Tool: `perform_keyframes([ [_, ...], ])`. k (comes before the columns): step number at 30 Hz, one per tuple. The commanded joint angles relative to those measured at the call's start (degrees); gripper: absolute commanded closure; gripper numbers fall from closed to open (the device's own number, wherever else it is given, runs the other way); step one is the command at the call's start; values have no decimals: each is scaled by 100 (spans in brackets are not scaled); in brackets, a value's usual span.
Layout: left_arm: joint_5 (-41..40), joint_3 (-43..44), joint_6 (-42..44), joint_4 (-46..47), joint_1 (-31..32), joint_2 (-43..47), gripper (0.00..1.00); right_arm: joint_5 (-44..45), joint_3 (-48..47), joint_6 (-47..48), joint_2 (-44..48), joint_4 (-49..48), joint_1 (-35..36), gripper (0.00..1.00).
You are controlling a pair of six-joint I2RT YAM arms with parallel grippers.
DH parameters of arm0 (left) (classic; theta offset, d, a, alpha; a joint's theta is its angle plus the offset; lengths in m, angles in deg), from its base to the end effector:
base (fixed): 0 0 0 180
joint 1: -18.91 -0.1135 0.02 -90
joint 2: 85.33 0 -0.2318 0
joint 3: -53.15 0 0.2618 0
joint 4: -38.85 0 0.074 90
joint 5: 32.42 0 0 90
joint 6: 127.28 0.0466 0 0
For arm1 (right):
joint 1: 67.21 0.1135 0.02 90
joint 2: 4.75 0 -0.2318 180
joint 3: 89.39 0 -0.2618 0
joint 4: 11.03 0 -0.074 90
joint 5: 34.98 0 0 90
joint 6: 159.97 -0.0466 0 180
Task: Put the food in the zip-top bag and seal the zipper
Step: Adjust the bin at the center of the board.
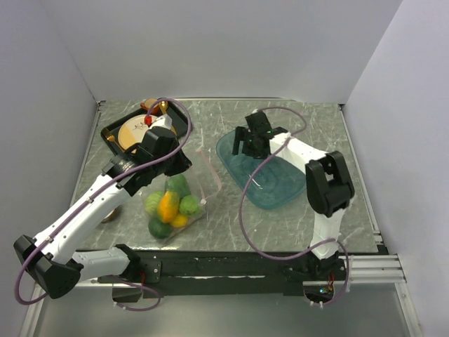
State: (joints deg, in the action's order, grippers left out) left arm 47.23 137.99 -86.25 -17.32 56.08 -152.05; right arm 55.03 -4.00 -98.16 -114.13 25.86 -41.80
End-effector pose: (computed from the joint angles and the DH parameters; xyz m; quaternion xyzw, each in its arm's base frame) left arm 0.2215 -0.1574 0.3340 -0.1313 0.8865 -0.2386 0.3740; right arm 0.3838 0.1823 0.1708 0.0229 0.9443 0.1480 0.2931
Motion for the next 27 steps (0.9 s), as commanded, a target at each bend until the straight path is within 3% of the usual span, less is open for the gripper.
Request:
perform_keyframes([
  [1,41,100,28,222,1,151,99,-247,-845,-187,-618,202,271,7],
  [8,200,21,10,293,1,124,99,-414,-2567,-82,-1778,465,289,4],
  [11,200,-5,-7,292,10,133,99,-397,-2667,-3,-1440,502,281,3],
  [17,305,-110,10,380,10,107,98,-458,-524,-275,597,-201,157,3],
  [21,279,-110,19,380,19,71,99,-1098,1240,-661,1927,-850,166,5],
  [23,253,-102,28,398,27,80,98,-1608,1683,-767,2541,-1088,280,7],
  [27,288,-58,54,416,27,54,98,-1723,2264,-987,3045,-1186,675,7],
])
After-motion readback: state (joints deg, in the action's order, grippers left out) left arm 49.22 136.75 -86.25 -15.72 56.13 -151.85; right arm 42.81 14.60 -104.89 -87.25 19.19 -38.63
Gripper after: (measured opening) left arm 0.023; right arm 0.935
